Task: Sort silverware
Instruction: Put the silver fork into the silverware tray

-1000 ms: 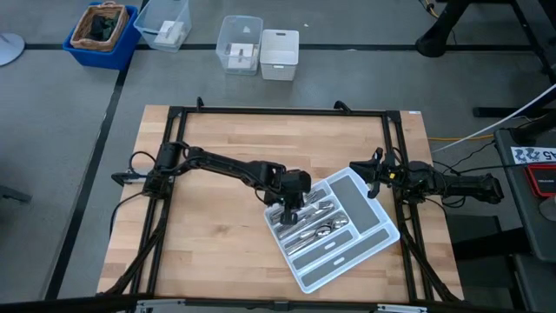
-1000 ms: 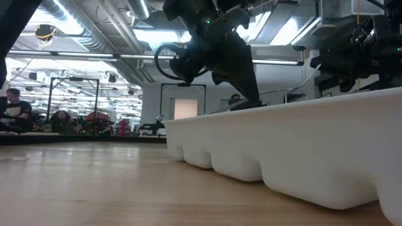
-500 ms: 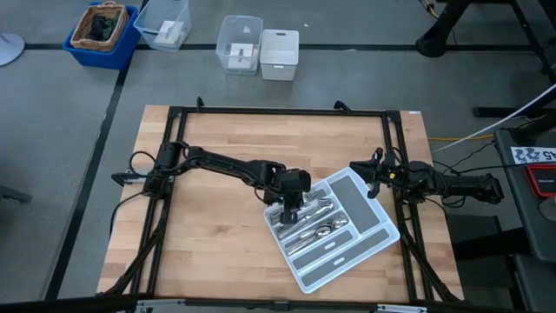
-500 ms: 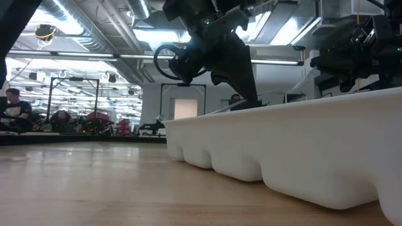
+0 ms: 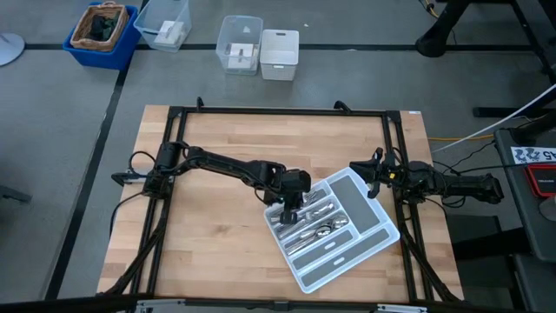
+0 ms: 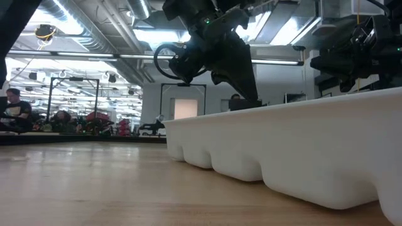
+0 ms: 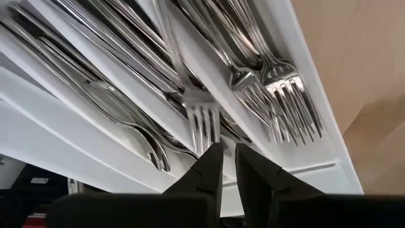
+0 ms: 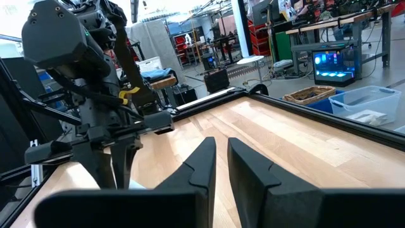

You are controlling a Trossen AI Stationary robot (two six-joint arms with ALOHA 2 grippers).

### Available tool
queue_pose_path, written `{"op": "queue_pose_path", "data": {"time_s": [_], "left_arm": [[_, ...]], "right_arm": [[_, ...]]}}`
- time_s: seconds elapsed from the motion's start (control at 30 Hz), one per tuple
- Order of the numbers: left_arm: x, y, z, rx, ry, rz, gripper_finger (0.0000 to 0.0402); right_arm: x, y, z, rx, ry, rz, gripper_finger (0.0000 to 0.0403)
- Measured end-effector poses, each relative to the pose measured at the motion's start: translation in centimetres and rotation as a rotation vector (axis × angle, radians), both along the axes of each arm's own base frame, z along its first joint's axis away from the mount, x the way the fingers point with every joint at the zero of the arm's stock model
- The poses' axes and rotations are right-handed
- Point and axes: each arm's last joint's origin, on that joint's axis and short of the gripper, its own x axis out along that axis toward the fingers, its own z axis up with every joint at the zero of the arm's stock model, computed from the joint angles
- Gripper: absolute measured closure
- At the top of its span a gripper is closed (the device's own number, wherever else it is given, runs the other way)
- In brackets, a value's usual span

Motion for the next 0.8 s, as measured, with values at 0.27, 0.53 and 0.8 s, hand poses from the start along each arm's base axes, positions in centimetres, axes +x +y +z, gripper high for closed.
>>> {"op": "queue_pose_path", "data": {"time_s": [0.27,0.53,0.8], "left_arm": [[0.0,0.0,0.0,0.0,0.0,0.0,0.037],[0.2,-0.3,0.2,0.04,-0.034,-0.066,0.037],[1.3,-0.5,1.3,0.237,-0.217,-0.307,0.037]], "right_arm": [[0.0,0.0,0.0,0.0,0.0,0.0,0.0356],[0.0,0.0,0.0,0.0,0.0,0.0,0.0356],[0.0,0.0,0.0,0.0,0.0,0.0,0.0356]]}}
